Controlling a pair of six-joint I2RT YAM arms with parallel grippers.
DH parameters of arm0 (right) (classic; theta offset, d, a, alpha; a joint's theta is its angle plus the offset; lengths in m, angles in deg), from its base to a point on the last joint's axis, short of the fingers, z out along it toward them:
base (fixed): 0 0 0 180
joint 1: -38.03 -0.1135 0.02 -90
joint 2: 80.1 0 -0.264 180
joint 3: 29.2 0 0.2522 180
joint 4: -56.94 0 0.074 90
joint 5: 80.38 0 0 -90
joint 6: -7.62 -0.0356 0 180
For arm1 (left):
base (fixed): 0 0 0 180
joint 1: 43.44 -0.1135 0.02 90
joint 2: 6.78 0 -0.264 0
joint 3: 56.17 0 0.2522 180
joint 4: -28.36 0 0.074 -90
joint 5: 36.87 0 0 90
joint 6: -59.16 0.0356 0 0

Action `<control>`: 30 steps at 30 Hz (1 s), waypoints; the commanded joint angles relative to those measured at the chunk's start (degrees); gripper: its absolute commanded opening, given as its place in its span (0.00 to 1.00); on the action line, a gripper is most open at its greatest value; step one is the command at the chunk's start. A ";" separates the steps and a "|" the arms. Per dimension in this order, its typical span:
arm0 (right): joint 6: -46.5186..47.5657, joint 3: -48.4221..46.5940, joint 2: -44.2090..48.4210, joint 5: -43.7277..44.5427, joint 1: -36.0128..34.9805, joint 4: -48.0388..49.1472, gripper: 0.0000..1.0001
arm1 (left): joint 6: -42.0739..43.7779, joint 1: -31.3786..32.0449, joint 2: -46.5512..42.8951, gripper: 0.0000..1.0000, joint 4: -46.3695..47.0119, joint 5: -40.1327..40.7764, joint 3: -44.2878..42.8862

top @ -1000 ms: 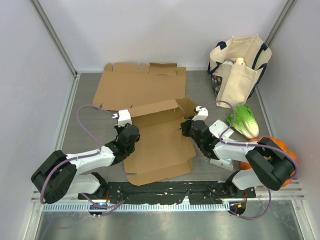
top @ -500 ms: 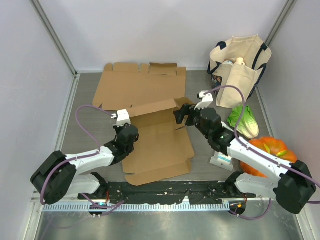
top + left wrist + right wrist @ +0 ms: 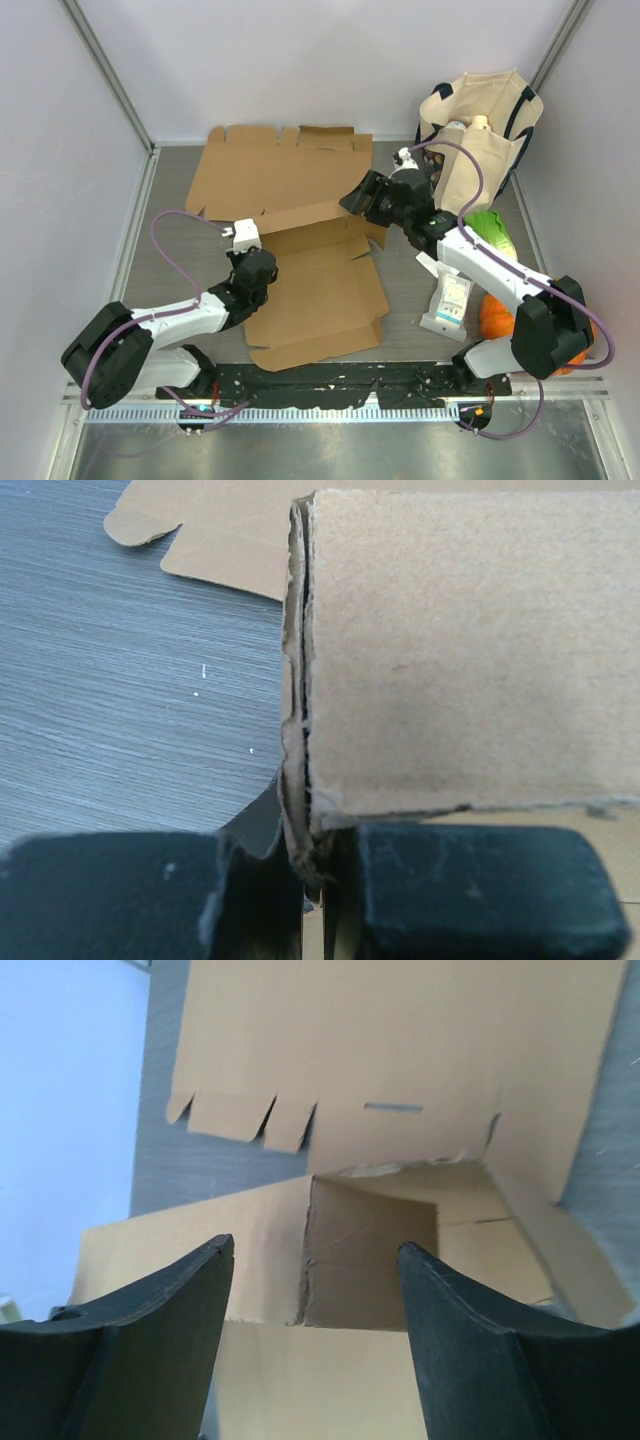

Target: Fold the paper box

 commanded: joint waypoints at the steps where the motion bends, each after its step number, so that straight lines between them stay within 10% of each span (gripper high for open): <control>1: -8.24 1.22 0.32 -8.36 -0.34 7.75 0.69 | -0.10 -0.31 -0.19 0.00 2.49 1.22 -0.89; 15: -23.19 15.29 0.31 -9.51 2.73 30.01 0.02 | -0.28 -0.31 0.52 0.00 2.67 0.60 -1.15; 23: -7.66 15.74 8.90 -3.30 3.17 17.39 0.61 | -0.28 -0.31 -0.27 0.00 2.49 0.77 -0.97; 30: 6.16 23.11 16.40 12.09 -1.12 5.15 0.60 | -0.63 -0.32 -0.01 0.00 2.32 0.16 -1.15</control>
